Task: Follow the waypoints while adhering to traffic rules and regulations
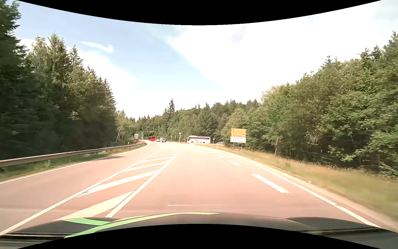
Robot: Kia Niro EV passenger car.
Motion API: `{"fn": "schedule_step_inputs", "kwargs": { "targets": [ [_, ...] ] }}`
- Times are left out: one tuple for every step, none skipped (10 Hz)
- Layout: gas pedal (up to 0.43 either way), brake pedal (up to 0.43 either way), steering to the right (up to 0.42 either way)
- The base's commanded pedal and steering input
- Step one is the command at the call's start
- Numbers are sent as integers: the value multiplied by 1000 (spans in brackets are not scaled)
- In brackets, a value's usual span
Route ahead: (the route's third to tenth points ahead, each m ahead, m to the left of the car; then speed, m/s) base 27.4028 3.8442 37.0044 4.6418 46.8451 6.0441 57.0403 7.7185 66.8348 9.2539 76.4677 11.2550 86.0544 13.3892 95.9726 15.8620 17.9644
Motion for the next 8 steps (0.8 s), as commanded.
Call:
{"fn": "schedule_step_inputs", "kwargs": {
  "targets": [
    [0, 0, -11],
    [0, 0, -11],
    [0, 0, -11],
    [0, 0, -12],
    [0, 0, -12],
    [0, 0, -12],
    [0, 0, -12],
    [0, 79, -11]
  ]
}}
